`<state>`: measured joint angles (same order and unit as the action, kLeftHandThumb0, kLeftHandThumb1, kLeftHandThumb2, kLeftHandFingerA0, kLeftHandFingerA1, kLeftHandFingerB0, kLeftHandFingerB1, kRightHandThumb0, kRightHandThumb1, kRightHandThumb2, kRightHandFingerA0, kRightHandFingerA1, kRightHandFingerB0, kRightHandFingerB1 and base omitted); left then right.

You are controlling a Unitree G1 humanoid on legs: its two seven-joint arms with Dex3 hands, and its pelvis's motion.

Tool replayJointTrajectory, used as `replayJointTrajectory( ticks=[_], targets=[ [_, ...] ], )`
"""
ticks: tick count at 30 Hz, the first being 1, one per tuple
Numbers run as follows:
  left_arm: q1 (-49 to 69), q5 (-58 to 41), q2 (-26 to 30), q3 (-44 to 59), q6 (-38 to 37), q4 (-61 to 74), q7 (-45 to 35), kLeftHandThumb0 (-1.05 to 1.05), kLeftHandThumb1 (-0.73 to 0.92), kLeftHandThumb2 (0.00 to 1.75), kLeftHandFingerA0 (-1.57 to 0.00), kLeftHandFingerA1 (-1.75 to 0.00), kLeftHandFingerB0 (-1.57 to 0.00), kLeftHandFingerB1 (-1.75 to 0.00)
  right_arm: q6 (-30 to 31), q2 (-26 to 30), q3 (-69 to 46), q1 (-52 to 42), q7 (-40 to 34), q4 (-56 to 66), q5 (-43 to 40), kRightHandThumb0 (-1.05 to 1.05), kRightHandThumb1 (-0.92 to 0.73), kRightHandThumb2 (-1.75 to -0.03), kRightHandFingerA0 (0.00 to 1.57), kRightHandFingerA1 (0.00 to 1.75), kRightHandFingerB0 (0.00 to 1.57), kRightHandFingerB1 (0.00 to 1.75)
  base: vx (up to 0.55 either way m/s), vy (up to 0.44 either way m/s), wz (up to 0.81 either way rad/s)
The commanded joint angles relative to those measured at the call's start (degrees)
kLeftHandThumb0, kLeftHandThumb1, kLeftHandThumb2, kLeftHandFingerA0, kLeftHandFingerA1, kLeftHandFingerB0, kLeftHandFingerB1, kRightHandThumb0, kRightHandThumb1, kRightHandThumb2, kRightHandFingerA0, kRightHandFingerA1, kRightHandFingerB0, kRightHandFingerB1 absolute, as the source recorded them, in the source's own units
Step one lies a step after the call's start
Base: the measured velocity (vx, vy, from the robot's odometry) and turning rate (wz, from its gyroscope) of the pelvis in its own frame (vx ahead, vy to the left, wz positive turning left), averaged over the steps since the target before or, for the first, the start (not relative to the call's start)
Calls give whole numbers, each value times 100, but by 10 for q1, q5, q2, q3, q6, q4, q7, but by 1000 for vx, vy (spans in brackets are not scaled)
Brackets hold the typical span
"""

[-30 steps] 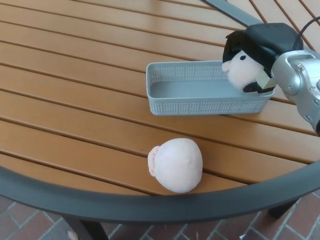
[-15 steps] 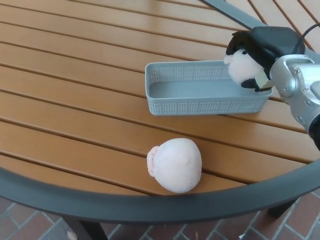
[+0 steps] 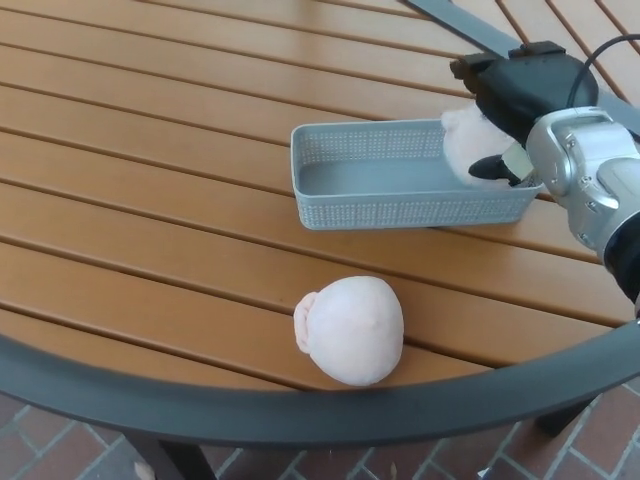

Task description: The robot walks towards a desk kept outside and uses its right hand to pick up two emotional support dumplings one after the other and puts it in a container kept in front of it on the desk

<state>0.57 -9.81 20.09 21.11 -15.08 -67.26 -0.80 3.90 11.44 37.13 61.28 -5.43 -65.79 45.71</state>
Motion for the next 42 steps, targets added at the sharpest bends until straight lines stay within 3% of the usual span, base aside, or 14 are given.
replayJointTrajectory(
  ticks=[1, 2, 4, 5, 19, 20, 21, 22, 24, 25, 29, 30, 31, 42],
  targets=[
    [-3, 3, 6, 0, -21, 0, -1, -24, 60, 57, -80, -78, -78, -58, 31, 3, 15, 18, 17, 5, 22, -104, -64, -93, 0, 16, 0, 0, 0, 0, 0],
    [-5, 2, 6, 2, -23, 0, -1, -11, 61, 69, -79, -78, -76, -61, 36, 3, 18, 21, 26, 5, 23, -92, -66, -78, 0, 0, 0, 0, 0, 0, 0],
    [-6, 0, 5, 4, -25, 0, 0, -11, 61, 69, -79, -78, -76, -61, 41, 4, 20, 25, 37, 6, 25, -92, -66, -78, 0, 0, 0, 0, 0, 0, 0],
    [-5, -1, 5, 6, -27, 3, -3, -26, 58, 56, -79, -83, -76, -61, 44, 6, 20, 29, 59, 8, 23, -98, -74, -63, 0, 0, 0, 0, 0, 0, 0],
    [-14, 6, 15, 3, -12, -1, 4, -24, 60, 57, -83, -80, -81, -58, 17, 30, -1, 4, 93, 115, 1, -104, -78, -64, 0, 0, 0, 0, 0, 0, 0],
    [-16, 3, 14, 5, -12, -3, 2, -24, 60, 57, -83, -79, -79, -58, 9, 39, -22, -9, 97, 162, -17, -100, -72, -81, 0, 0, 0, 6, 0, 0, 0],
    [-16, 3, 14, 5, -12, -3, 2, -24, 60, 57, -83, -79, -79, -58, 9, 39, -22, -9, 97, 162, -17, -100, -72, -81, 0, 0, 0, 6, 0, 0, 0],
    [-18, 2, 14, 6, -9, -3, 1, -25, 59, 56, -83, -80, -79, -58, 7, 50, -44, -25, 115, 219, -35, -99, -60, -89, 0, 0, 0, 1, 0, 0, 0],
    [-19, 2, 15, 6, -7, -3, 1, -25, 59, 56, -83, -80, -79, -58, 9, 54, -52, -34, 126, 242, -36, -99, -60, -89, 0, 0, 0, 1, 0, 0, 0],
    [-20, 3, 15, 5, -8, -4, 4, -25, 60, 57, -82, -80, -78, -58, 19, 67, -67, -63, 142, 326, -40, -105, -66, -106, 0, 8, 0, 6, 0, 0, 0],
    [-23, 6, 15, 3, -8, -5, 8, -25, 60, 57, -82, -80, -78, -58, 37, 87, -91, -111, 170, 457, -44, -105, -66, -106, 0, 8, 0, 6, 0, 0, 0],
    [-26, 4, 16, 4, -7, -2, 3, -21, 61, 57, -80, -77, -75, -58, 83, 112, -115, -187, 250, 671, -42, -105, -62, -107, 0, 9, 0, 6, 0, 0, 0],
    [-27, 4, 16, 4, -7, -1, 2, -21, 61, 57, -80, -77, -75, -58, 97, 119, -122, -209, 273, 733, -41, -105, -62, -107, 0, 9, 0, 6, 0, 0, 0],
    [-50, 3, 18, 5, -1, -4, 11, -23, 61, 56, -83, -78, -78, -59, 163, 164, -128, -387, 422, 1023, -41, -105, -64, -108, 0, 9, 0, 0, 0, 0, 0]
  ],
)
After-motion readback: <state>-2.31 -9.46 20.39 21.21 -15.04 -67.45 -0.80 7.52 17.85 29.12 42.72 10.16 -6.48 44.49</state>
